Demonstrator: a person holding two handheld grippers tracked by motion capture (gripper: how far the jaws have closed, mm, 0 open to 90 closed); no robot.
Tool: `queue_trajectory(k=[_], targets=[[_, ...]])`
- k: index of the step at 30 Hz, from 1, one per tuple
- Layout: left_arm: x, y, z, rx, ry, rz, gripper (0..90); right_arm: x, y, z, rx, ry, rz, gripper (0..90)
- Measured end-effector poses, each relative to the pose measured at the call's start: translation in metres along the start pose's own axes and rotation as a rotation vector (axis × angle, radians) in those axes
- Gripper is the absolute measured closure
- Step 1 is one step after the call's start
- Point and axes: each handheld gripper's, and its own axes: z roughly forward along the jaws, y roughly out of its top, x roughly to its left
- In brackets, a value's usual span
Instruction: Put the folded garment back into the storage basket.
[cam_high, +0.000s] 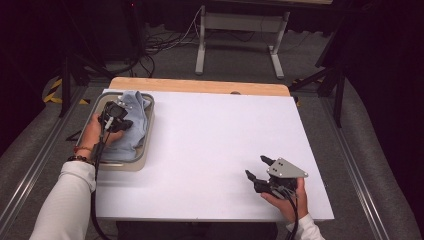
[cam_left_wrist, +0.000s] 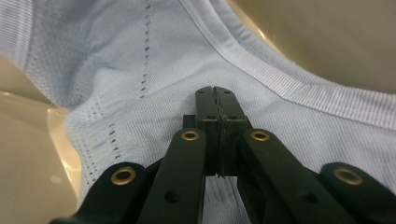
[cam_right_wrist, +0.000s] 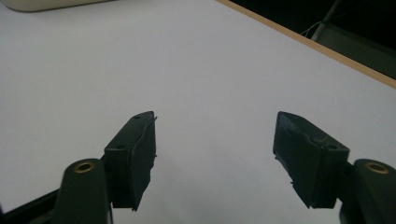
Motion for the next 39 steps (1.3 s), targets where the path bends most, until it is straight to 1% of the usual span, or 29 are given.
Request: queue_trajectory(k=[5,6,8,9,10,11,13,14,16,17,21,24,28,29,30,32,35,39], targets=[[0.000,0.000,-0.014,-0.113,0.038,-0.012,89.5,0.000,0.000,-0.001,-0.005,-0.002,0.000,30.5],[0.001,0.000,-0.018,-0.152,0.033,-0.024,89.4,0.000,0.000,-0.001,-0.006,-0.003,-0.003,30.5],[0.001,-0.001,-0.023,-0.182,0.043,-0.028,89.0,0.000,0.001,-0.001,-0.006,-0.002,-0.004,30.5],[0.000,-0.001,-0.026,-0.199,0.057,-0.020,88.9,0.000,0.001,-0.001,-0.004,-0.002,-0.005,30.5],[0.000,-0.001,-0.027,-0.209,0.049,-0.021,88.8,0.001,0.001,-0.001,-0.004,-0.001,-0.005,30.5],[0.000,-0.001,-0.030,-0.218,0.048,-0.015,88.6,0.001,0.001,-0.001,-0.004,-0.001,-0.005,30.4],[-0.002,-0.001,-0.034,-0.237,0.060,-0.009,88.0,0.001,0.001,-0.001,-0.004,-0.001,-0.008,30.5],[-0.002,-0.001,-0.036,-0.245,0.053,-0.007,87.8,0.001,0.001,-0.001,-0.005,-0.001,-0.007,30.5],[-0.003,-0.001,-0.040,-0.264,0.069,-0.002,86.3,0.001,0.001,-0.001,-0.006,-0.002,-0.007,30.4],[-0.003,-0.001,-0.042,-0.269,0.066,0.005,86.3,0.001,0.001,-0.001,-0.007,-0.002,-0.007,30.5],[-0.003,0.000,-0.052,-0.290,0.085,0.010,85.1,0.001,0.002,-0.002,-0.010,-0.006,-0.012,30.4],[-0.003,0.002,-0.059,-0.309,0.076,0.008,85.1,0.001,0.002,-0.002,-0.012,-0.006,-0.011,30.4],[-0.009,0.002,-0.070,-0.342,0.068,0.015,84.4,0.001,0.002,-0.002,-0.011,-0.006,-0.010,30.4],[-0.009,0.002,-0.070,-0.342,0.068,0.015,84.4,0.001,0.002,-0.002,-0.011,-0.006,-0.010,30.4],[-0.010,0.001,-0.073,-0.348,0.059,0.019,84.5,0.001,0.002,-0.002,-0.010,-0.006,-0.011,30.4],[-0.011,0.000,-0.076,-0.367,0.044,0.012,84.3,0.001,0.002,-0.002,-0.011,-0.006,-0.011,30.4],[-0.013,-0.002,-0.080,-0.389,0.039,0.005,83.9,0.001,0.003,-0.003,-0.015,-0.008,-0.011,30.4],[-0.016,-0.004,-0.083,-0.409,0.031,0.008,83.2,0.001,0.003,-0.003,-0.019,-0.010,-0.011,30.3]])
